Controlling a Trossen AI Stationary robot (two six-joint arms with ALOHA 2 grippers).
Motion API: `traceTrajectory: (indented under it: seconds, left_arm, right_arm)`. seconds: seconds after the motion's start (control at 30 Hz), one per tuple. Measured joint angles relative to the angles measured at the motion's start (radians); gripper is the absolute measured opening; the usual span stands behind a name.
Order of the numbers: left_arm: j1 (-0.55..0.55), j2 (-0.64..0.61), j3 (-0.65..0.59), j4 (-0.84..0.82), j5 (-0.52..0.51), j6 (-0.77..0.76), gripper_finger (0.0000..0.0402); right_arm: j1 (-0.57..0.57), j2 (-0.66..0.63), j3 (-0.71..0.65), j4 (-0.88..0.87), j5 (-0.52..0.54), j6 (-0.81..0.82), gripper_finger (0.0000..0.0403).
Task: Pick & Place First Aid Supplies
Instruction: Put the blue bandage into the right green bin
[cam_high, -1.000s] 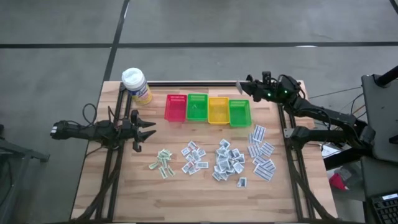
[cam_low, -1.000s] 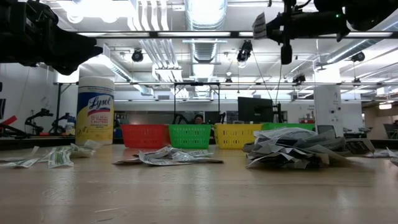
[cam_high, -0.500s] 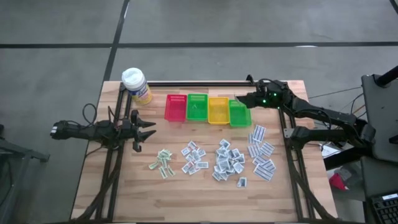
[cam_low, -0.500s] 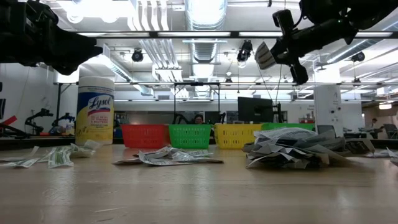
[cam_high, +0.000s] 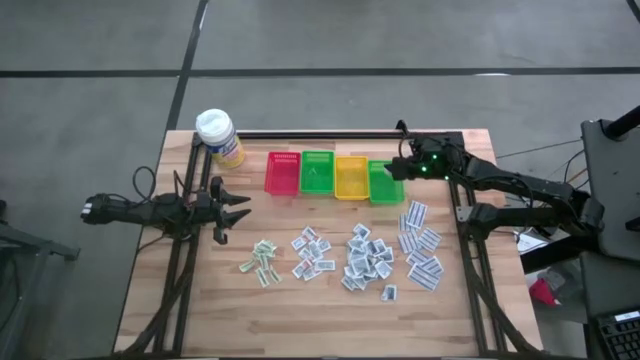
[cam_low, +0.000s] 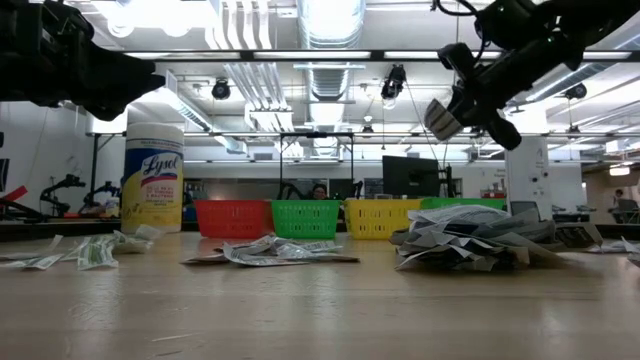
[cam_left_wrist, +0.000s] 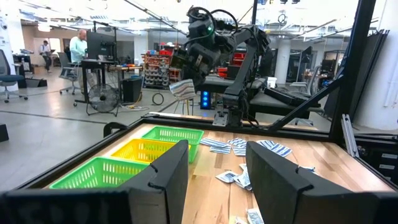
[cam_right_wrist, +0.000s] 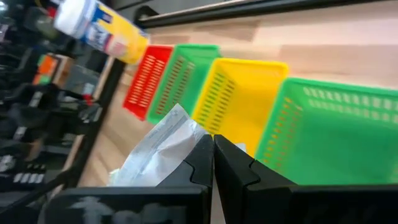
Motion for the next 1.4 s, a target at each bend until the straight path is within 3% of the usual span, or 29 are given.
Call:
traceTrajectory:
  seconds: [0.37,1.07,1.2,1.4]
  left_arm:
    - [0.000,0.000,0.000,0.000,0.000,0.000,0.0158]
    - [0.000,0.000,0.000,-0.010,0.000,0.000,0.0158]
    - [0.000,0.000,0.000,-0.010,0.000,0.000,0.0158]
    - [0.000,0.000,0.000,-0.011,0.000,0.000,0.0158]
  right_arm:
    - [0.000,0.000,0.012,-0.105,0.051,0.011,0.0008]
    - [0.005,0.007,0.294,-0.442,0.257,-0.139,0.0008]
    - [0.021,0.065,0.338,-0.489,0.257,-0.156,0.0008]
    - [0.051,0.264,0.465,-0.630,0.283,-0.217,0.0008]
